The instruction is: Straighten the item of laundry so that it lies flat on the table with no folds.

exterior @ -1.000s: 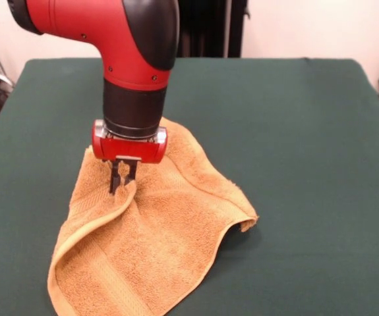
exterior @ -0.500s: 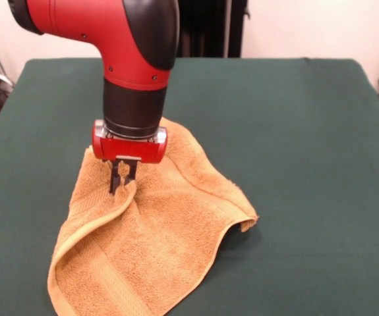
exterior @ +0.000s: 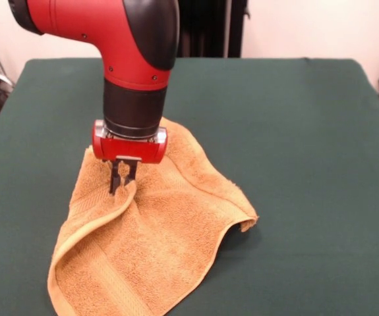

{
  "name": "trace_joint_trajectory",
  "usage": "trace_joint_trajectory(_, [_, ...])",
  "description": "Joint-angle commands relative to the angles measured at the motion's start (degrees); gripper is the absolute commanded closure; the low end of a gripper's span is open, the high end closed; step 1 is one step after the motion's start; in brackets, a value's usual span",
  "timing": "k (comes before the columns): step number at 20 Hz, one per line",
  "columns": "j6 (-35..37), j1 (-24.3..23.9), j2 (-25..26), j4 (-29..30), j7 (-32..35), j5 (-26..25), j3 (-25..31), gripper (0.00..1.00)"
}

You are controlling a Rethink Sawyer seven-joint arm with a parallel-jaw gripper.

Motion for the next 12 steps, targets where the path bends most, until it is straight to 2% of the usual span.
trace_joint_trajectory(1, [-2.5,2.2,8.1,6.3,8.4,-0.4,4.1,1.00])
trace_joint_trajectory(12, [-3.2,2.1,8.9,5.7,8.0,-0.8,4.2,1.00])
